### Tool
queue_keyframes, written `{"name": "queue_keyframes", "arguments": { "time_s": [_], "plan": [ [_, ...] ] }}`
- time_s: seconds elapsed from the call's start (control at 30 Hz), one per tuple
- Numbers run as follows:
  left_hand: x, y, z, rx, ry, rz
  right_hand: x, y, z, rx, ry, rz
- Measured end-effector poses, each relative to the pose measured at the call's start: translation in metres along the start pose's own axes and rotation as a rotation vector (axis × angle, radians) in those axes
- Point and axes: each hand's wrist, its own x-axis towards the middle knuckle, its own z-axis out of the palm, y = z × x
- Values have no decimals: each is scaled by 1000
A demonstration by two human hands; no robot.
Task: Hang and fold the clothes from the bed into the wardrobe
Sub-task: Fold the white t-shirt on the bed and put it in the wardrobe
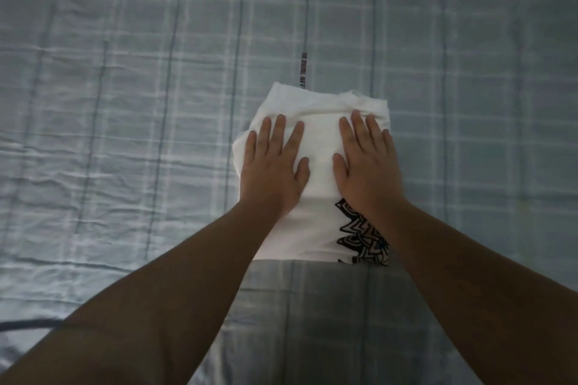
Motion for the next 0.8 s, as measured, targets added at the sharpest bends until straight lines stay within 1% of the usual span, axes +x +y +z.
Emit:
{"name": "queue_keyframes", "arguments": {
  "time_s": [0.13,0.2,0.23,0.3,0.33,0.37,0.43,0.5,0.57,0.63,0.8],
  "plan": [
    [1,1,-4,-7,-37,-16,0,3,-1,22,-18,-23],
    [-1,3,-13,-44,-23,-12,-1,3,-7,99,-7,-34],
    [-6,4,-20,-84,13,8,-4,4,-13,171,19,-45],
    [-23,6,-35,-197,127,134,-19,8,-29,324,80,-98],
    [-36,7,-41,-236,166,227,-31,12,-37,362,106,-163],
    [-51,7,-47,-245,164,316,-45,16,-44,363,122,-247],
    [-80,4,-47,-167,55,452,-75,23,-50,277,105,-413],
    [-100,-7,-35,-17,-73,503,-101,29,-42,120,16,-506],
    [-108,-19,-24,89,-158,488,-120,33,-28,-18,-88,-513],
    [-108,-25,-19,122,-193,484,-126,34,-18,-114,-158,-504],
    [-104,-22,-18,153,-208,463,-116,27,-8,-192,-197,-441]
  ]
}}
